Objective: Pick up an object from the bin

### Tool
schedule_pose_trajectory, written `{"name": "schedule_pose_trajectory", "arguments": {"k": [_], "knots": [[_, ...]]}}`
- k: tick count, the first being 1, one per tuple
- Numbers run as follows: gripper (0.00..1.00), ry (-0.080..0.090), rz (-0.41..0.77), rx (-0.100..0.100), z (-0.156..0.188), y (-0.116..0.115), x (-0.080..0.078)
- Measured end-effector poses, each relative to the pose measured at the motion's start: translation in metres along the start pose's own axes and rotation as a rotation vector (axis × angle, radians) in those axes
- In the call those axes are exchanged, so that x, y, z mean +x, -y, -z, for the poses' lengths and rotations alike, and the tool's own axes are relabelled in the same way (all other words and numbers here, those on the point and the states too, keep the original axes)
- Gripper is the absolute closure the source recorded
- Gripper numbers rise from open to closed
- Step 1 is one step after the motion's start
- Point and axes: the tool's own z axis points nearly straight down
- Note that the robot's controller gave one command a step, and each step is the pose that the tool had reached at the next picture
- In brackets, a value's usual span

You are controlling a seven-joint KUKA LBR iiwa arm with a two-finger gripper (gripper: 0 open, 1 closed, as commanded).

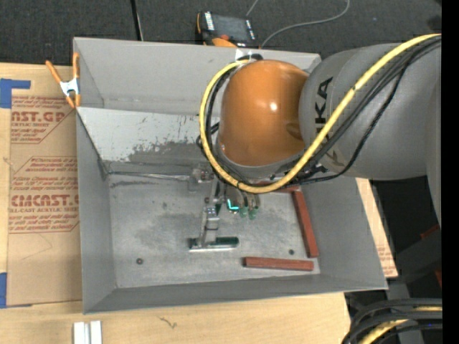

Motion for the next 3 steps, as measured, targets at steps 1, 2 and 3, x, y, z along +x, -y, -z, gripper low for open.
{"name": "schedule_pose_trajectory", "arguments": {"k": [1,2,3], "knots": [[0.0,-0.001,-0.149,0.001,-0.154,0.065,0.024],[0.0,0.009,-0.19,-0.002,-0.118,0.055,0.004],[0.0,0.005,-0.284,-0.001,-0.12,0.072,0.01]]}}
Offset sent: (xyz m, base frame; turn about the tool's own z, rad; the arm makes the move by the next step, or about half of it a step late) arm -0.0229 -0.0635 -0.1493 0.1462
